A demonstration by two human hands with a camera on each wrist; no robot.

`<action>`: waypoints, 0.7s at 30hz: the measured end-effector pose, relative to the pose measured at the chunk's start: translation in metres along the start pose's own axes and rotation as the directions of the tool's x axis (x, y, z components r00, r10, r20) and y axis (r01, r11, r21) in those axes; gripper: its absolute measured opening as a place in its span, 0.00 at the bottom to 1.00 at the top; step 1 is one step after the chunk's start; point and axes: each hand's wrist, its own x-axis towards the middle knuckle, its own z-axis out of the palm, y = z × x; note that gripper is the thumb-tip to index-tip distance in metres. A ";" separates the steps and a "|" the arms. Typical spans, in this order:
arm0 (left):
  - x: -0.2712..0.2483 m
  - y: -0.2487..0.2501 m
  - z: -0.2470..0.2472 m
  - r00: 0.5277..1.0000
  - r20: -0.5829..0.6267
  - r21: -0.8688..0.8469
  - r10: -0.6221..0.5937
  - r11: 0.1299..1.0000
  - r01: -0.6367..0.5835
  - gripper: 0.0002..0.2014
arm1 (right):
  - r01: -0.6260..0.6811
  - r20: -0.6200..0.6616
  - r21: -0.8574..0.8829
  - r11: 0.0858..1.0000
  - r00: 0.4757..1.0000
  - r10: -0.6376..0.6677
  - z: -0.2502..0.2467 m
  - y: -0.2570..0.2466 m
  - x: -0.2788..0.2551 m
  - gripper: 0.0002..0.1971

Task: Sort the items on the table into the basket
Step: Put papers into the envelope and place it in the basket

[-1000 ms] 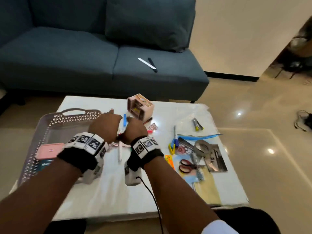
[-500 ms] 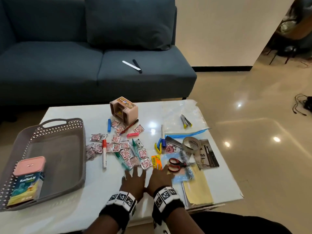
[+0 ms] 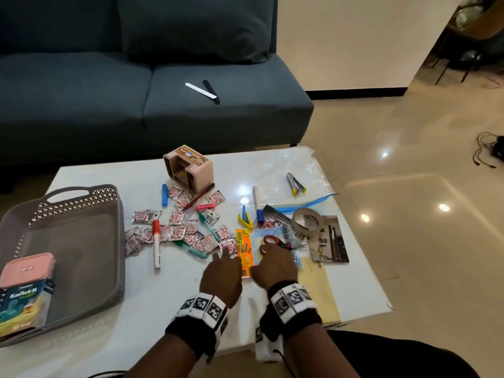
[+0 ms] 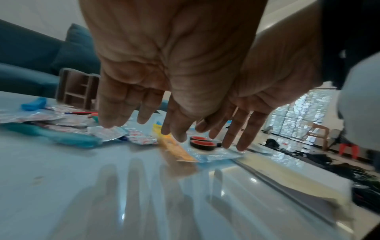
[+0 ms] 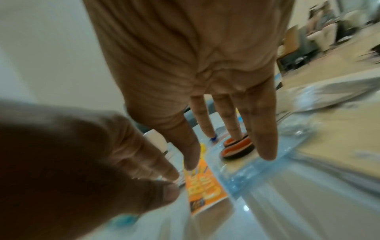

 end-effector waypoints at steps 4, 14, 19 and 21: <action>-0.023 0.044 0.009 0.959 0.019 -0.101 0.282 0.955 -0.279 0.16 | -0.372 -0.115 -0.069 0.926 0.925 0.363 -0.034 0.056 -0.005 0.22; -0.043 0.086 0.035 0.850 0.220 0.088 0.479 0.858 -0.506 0.22 | -0.526 -0.018 0.015 0.850 0.850 0.527 -0.029 0.107 -0.019 0.41; -0.044 0.080 0.033 0.860 0.284 0.017 0.424 0.895 -0.446 0.31 | -0.545 0.111 0.069 0.835 0.836 0.537 -0.039 0.109 -0.028 0.33; -0.046 0.074 0.028 0.892 0.289 -0.085 0.347 0.938 -0.337 0.34 | -0.567 0.147 0.133 0.813 0.823 0.549 -0.041 0.109 -0.033 0.30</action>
